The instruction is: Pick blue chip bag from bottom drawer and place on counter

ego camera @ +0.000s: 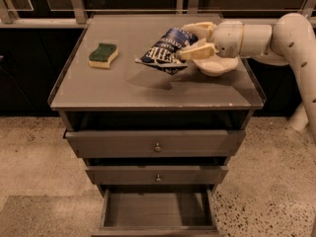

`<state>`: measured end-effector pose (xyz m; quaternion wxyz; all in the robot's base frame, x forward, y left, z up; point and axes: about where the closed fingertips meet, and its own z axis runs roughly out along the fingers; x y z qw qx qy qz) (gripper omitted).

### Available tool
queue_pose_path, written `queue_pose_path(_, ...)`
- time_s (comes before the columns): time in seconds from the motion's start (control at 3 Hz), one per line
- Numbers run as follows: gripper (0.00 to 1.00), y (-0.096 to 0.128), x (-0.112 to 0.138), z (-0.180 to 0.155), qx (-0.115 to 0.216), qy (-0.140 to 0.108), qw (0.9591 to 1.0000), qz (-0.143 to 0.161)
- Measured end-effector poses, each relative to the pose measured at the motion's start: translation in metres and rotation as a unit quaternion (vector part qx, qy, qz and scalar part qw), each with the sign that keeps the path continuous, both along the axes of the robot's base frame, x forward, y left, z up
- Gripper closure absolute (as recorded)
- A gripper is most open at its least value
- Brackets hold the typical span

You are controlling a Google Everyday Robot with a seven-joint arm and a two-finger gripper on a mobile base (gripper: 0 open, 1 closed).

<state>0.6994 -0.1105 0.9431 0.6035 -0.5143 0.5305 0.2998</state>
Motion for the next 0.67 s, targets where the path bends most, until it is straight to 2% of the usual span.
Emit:
queue_pose_path(0.33, 1.0, 0.031, 0.005, 0.016, -0.015, -0.021, 0.9995, 0.019)
queue_pose_path(0.67, 1.0, 0.055, 0.01, 0.017, -0.043, -0.038, 0.998, 0.027)
